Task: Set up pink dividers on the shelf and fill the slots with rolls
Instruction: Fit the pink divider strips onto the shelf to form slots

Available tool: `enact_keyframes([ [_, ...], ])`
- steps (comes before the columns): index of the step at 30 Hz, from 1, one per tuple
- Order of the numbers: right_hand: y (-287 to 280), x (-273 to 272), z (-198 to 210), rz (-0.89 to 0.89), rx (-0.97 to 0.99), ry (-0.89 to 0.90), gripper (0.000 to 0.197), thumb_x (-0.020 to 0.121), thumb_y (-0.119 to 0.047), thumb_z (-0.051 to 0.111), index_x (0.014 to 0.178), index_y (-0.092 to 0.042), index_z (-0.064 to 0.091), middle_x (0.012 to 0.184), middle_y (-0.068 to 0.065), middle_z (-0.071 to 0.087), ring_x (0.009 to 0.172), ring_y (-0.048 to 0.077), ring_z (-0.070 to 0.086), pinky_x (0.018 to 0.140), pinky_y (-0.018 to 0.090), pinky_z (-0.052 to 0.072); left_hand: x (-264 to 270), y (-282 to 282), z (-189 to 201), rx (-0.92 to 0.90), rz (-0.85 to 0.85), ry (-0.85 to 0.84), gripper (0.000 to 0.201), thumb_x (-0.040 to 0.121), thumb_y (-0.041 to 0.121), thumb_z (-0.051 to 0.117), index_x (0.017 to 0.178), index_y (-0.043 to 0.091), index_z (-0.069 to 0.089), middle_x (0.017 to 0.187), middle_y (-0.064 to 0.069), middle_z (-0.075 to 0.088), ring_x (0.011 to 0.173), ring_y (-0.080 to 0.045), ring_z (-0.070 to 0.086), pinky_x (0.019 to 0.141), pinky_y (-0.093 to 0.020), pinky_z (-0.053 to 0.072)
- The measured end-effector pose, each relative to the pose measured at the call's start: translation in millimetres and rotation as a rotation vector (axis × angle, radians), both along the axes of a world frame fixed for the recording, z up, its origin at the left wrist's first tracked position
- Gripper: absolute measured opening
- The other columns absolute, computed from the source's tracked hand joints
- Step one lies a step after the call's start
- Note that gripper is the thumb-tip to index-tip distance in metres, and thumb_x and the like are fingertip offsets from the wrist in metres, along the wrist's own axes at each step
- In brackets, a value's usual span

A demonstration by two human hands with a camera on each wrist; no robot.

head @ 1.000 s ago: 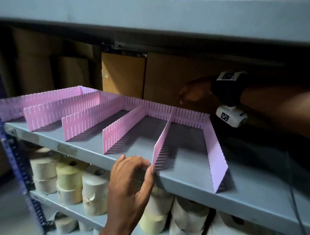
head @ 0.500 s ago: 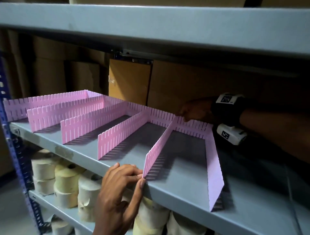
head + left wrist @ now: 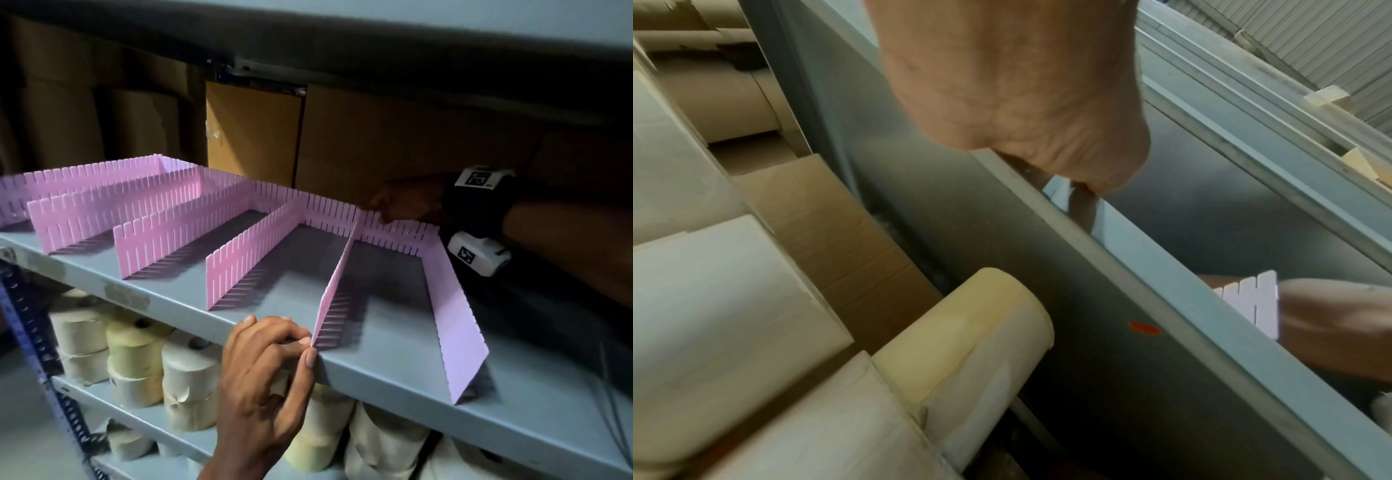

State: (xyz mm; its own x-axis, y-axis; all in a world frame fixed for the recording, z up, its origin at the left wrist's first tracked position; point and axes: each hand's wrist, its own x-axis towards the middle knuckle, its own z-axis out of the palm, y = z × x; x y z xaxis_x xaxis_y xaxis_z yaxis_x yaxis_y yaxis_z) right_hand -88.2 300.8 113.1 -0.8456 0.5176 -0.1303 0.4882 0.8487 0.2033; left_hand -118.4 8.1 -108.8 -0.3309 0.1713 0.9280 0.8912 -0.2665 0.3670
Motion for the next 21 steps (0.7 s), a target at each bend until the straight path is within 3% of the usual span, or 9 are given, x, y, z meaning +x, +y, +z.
enact_keyframes([
  [5,-2,7,-6,-0.001,-0.076,0.064,0.053,0.098,-0.01,0.057,0.148,-0.016,0.043,0.151,0.007,0.046,0.134,0.026,0.048,0.112,0.042,0.04,0,2,2,-0.003,0.001,0.047,0.007,0.092,0.016,0.066,0.092,0.023,0.063,0.102,0.008,0.067,0.102,-0.015,0.065,0.102,-0.046,0.04],
  [10,-11,26,11,-0.034,-0.118,0.18,0.039,0.097,-0.021,0.059,0.136,-0.016,0.057,0.137,0.008,0.057,0.122,0.027,0.054,0.107,0.045,0.042,-3,2,-1,0.011,-0.017,0.04,0.003,0.093,0.017,0.065,0.09,0.018,0.066,0.102,0.006,0.067,0.103,-0.015,0.064,0.105,-0.048,0.039],
  [13,-8,44,25,-0.081,-0.163,0.256,0.047,0.1,-0.026,0.054,0.146,-0.02,0.047,0.152,0.005,0.044,0.137,0.027,0.043,0.116,0.044,0.033,0,-2,3,-0.046,-0.026,0.004,0.009,0.093,0.021,0.063,0.091,0.014,0.069,0.103,0.005,0.068,0.106,-0.013,0.062,0.109,-0.047,0.038],
  [16,2,69,26,-0.124,-0.212,0.283,0.049,0.101,-0.022,0.053,0.148,-0.026,0.042,0.157,0.001,0.037,0.141,0.024,0.039,0.115,0.035,0.031,9,-10,14,-0.063,-0.05,-0.078,0.015,0.093,0.028,0.062,0.093,0.014,0.068,0.106,0.004,0.069,0.103,-0.019,0.065,0.108,-0.052,0.041],
  [18,9,85,19,-0.145,-0.189,0.277,0.046,0.101,-0.019,0.052,0.146,-0.025,0.046,0.153,0.001,0.043,0.138,0.023,0.043,0.111,0.034,0.033,20,-16,23,-0.014,-0.049,-0.101,0.022,0.093,0.028,0.062,0.093,0.006,0.068,0.105,-0.004,0.069,0.102,-0.027,0.066,0.102,-0.05,0.045],
  [21,19,104,3,-0.133,-0.194,0.226,0.034,0.102,-0.015,0.048,0.134,-0.019,0.059,0.14,0.006,0.058,0.12,0.02,0.057,0.107,0.036,0.043,50,-17,38,0.07,-0.058,0.028,0.018,0.091,0.02,0.063,0.09,0.003,0.068,0.097,-0.01,0.07,0.098,-0.027,0.066,0.097,-0.043,0.045],
])
